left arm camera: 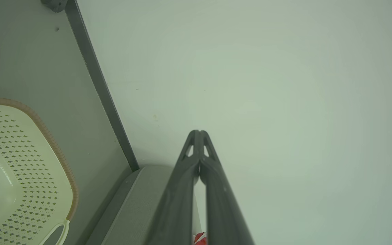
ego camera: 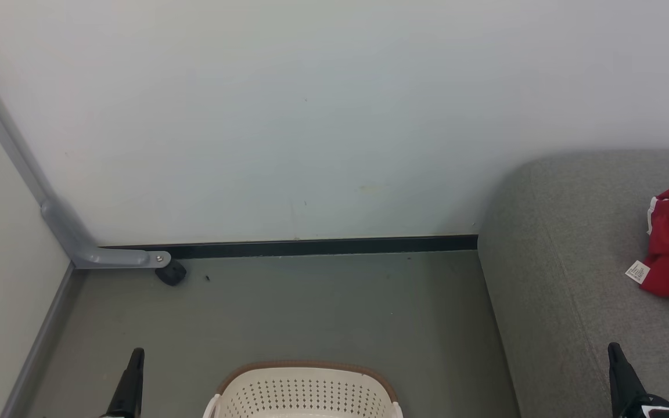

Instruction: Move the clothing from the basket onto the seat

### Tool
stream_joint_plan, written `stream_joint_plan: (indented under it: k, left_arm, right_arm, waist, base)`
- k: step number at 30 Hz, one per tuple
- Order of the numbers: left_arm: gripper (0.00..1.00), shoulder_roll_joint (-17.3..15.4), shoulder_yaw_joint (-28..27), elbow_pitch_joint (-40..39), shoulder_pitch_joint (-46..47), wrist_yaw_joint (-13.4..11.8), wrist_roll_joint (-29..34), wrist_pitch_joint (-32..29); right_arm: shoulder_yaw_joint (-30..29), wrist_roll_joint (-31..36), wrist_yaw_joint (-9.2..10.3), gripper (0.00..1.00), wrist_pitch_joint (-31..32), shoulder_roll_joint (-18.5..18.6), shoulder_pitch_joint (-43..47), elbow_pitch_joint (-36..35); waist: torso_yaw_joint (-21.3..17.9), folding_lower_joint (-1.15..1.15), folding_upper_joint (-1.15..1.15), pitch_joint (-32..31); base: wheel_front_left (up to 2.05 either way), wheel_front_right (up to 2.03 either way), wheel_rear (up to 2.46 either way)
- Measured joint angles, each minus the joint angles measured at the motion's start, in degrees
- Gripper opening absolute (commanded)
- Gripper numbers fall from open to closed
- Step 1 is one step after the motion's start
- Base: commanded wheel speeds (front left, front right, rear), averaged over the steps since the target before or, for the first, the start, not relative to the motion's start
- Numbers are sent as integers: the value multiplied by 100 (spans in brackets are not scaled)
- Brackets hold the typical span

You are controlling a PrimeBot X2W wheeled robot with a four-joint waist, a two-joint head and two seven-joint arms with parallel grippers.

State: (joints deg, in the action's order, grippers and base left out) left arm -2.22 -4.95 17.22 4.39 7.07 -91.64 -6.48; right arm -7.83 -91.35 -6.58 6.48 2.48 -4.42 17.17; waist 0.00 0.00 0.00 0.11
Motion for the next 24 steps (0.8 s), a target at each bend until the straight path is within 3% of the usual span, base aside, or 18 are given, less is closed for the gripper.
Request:
stream_joint_plan:
  k: [24]
  left_arm:
    - [0,0,0,0,0,0,0,1]
  right_arm:
    - [0,-1,0,0,0,0,0,0]
  waist:
    - [0,0,0,0]
  base:
    - [0,0,0]
